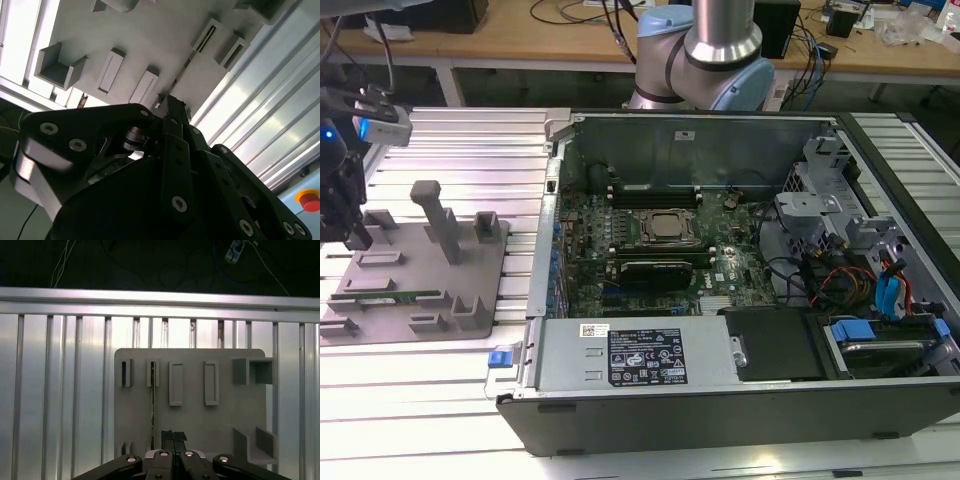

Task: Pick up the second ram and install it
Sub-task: 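Pick up the second ram and move it above second insertion slot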

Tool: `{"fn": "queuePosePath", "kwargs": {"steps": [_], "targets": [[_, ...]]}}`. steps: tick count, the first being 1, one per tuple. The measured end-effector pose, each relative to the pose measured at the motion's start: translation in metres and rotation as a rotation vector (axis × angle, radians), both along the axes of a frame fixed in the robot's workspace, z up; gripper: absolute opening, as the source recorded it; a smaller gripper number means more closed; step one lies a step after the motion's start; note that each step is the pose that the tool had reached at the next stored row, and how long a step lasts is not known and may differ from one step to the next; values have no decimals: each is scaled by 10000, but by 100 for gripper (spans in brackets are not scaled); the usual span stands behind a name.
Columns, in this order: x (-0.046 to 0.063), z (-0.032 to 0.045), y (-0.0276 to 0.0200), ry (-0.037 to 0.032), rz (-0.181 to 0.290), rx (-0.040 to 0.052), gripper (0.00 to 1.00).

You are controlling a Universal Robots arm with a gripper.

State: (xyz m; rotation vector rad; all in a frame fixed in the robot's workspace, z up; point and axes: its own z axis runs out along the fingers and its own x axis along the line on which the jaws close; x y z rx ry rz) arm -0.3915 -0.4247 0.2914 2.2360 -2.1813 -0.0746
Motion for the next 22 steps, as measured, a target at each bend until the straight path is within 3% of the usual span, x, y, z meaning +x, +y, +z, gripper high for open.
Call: {"fn": "queuePosePath", "kwargs": {"steps": [6,22], "targets": [[-26,-109,-25,2,-9,0,8],[-103,-239,-29,3,-8,2,8]]}}
